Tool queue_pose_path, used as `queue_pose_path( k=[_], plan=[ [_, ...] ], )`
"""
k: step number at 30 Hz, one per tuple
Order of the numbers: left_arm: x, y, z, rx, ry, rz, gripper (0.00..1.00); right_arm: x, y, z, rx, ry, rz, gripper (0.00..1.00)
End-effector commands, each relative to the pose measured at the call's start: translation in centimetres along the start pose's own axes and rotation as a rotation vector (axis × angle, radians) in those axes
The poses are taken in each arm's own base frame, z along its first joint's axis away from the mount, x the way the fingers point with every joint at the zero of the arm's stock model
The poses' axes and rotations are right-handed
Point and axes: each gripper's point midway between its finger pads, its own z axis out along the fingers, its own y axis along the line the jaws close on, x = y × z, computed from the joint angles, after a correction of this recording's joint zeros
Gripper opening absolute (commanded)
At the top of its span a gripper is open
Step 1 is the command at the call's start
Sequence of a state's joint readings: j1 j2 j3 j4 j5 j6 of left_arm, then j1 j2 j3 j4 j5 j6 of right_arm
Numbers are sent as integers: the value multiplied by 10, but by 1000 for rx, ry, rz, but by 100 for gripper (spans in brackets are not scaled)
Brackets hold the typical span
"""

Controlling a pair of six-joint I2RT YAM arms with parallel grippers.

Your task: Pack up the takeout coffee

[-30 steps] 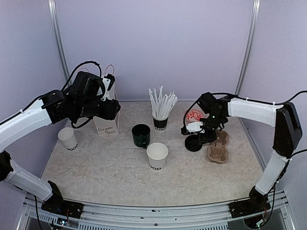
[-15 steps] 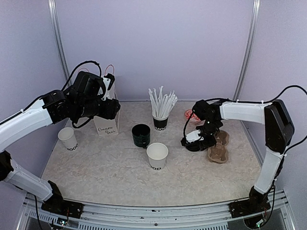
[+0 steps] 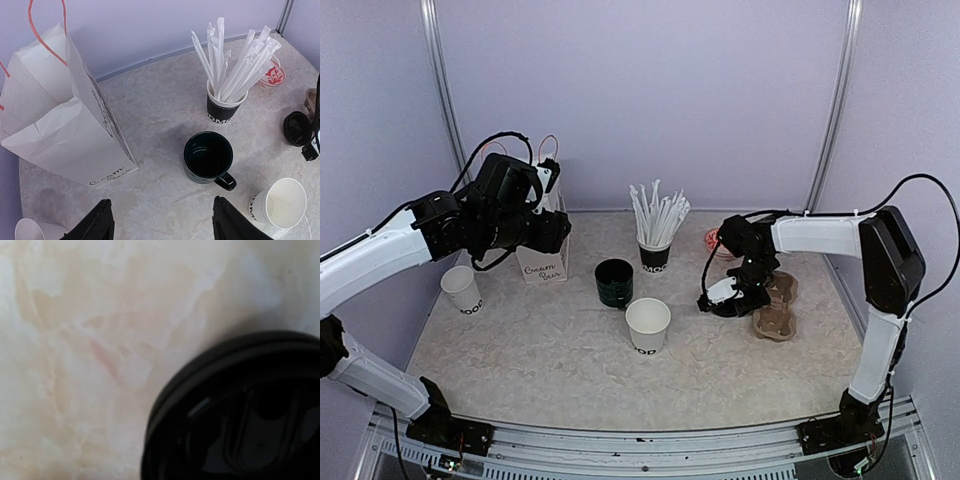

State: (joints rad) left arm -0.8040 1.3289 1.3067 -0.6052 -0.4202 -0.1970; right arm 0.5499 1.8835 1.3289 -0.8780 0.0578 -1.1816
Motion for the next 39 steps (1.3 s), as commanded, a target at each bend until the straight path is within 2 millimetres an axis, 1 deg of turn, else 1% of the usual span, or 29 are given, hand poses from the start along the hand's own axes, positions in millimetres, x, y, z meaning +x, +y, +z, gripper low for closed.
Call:
queue_pose_path(
  k=[1, 3, 6, 11, 14, 18, 21, 23, 24, 25, 26, 27, 28, 29, 30, 32, 35, 37, 39],
  plan=[
    [1, -2, 1, 7, -9, -16, 66, -5, -5, 1, 6, 4, -23, 30],
    [1, -2, 1, 9, -9, -18, 66, -4, -6, 3, 5, 8, -18, 28],
    [2, -2, 0, 9, -9, -20, 66, -5, -8, 2, 5, 5, -11, 23],
    [3, -3, 0, 13, -7, -18, 66, -9, -9, -6, -3, -11, 5, 14],
    [0, -4, -1, 21, -18, -14, 66, -14, -8, -19, -24, -42, 28, 10],
    [-5, -8, -2, 45, -49, -8, 66, -29, -6, -46, -51, -130, 68, 9],
    [-10, -21, -5, 97, -97, 6, 65, -42, -3, -66, -78, -216, 106, 8],
    [-11, -38, -11, 141, -158, 54, 66, -65, -4, -95, -113, -362, 140, 8],
    [-13, -52, -19, 170, -211, 84, 67, -76, -2, -112, -143, -441, 155, 7],
    [-15, -59, -25, 183, -263, 96, 71, -89, -3, -133, -173, -539, 167, 7],
    [-21, -63, -35, 199, -328, 96, 83, -100, -2, -153, -204, -634, 175, 6],
    [-25, -68, -40, 221, -375, 81, 88, -110, -2, -176, -237, -735, 178, 6],
    [-31, -71, -47, 248, -414, 65, 91, -119, -2, -195, -262, -815, 178, 6],
    [-39, -75, -55, 278, -461, 47, 96, -127, 0, -213, -293, -894, 175, 5],
    [-47, -80, -60, 303, -503, 30, 99, -134, -1, -231, -312, -969, 175, 5],
    [-53, -93, -67, 364, -559, 29, 99, -143, 1, -263, -341, -1106, 155, 4],
    [-55, -120, -81, 469, -665, 90, 97, -152, 3, -309, -394, -1294, 123, 4],
    [-56, -133, -90, 508, -729, 114, 97, -153, 3, -336, -443, -1406, 109, 4],
    [-58, -142, -95, 542, -773, 126, 97, -153, 4, -355, -491, -1487, 96, 4]
  ],
)
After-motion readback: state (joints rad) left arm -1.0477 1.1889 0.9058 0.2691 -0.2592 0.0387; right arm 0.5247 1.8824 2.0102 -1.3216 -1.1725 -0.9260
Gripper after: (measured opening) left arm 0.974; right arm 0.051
